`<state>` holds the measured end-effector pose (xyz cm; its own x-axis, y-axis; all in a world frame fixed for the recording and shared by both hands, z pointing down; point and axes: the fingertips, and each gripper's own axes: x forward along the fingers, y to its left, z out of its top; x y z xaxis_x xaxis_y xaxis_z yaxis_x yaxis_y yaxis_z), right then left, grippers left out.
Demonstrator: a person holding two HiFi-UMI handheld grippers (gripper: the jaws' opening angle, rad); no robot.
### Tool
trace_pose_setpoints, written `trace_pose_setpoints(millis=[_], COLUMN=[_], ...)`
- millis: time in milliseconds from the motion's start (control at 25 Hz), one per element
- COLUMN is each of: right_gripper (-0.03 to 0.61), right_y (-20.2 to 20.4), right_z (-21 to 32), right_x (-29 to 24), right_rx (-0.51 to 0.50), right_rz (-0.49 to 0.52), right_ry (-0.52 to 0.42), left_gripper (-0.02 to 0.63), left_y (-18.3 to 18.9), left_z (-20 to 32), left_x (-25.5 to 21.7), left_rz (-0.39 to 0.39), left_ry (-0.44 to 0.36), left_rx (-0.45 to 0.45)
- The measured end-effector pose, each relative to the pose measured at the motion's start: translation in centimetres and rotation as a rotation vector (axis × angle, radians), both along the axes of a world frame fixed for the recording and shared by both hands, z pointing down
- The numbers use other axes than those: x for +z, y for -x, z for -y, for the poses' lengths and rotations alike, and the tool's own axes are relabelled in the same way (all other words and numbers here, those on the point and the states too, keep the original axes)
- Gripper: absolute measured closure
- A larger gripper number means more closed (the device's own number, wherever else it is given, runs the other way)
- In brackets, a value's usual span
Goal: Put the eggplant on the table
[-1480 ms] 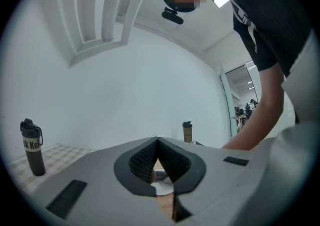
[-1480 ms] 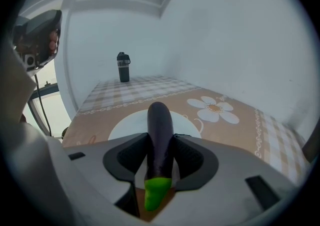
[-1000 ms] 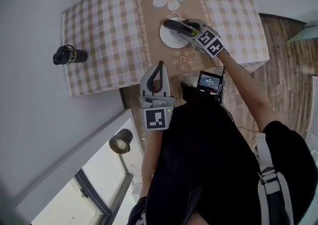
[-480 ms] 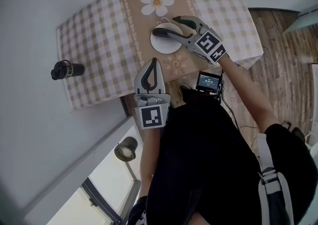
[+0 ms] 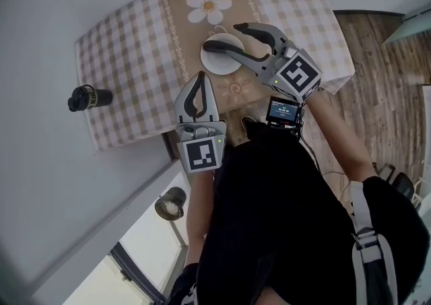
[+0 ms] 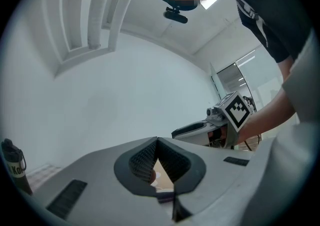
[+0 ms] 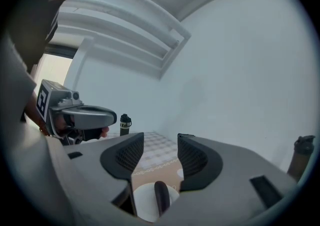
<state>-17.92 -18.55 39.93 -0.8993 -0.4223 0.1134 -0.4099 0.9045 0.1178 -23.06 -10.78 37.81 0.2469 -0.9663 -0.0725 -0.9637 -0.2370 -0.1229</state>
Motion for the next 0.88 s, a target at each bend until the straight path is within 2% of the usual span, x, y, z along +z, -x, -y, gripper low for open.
trace_pose_setpoints(millis=[240, 360, 680, 880], right_gripper=[0.357, 0.382, 0.382, 0.4], right_y=[-1.0, -1.8, -3.6, -4.4], right_z=[0.0, -0.6, -1.5, -1.8], right_x=[-1.5, -1.5, -1.3, -0.8], right_rx=[0.063, 0.098, 0.126, 0.13], right_rz=[0.072, 0.108, 0.18, 0.182], right_ry=[-0.005, 0.0, 0.036, 0.048], left_gripper=[0.624, 0.624, 0.624, 0.624], left_y=[-0.2, -0.5, -1.6, -2.2], left_z=[2.0, 1.9, 2.0, 2.1], left_x=[-1.0, -1.1, -0.2, 0.2], left_rz=[0.016, 0.015, 0.027, 0.026], left_ry=[-0.018, -0.022, 0.006, 0.015], left_rx=[0.012, 0.005, 0.013, 0.009])
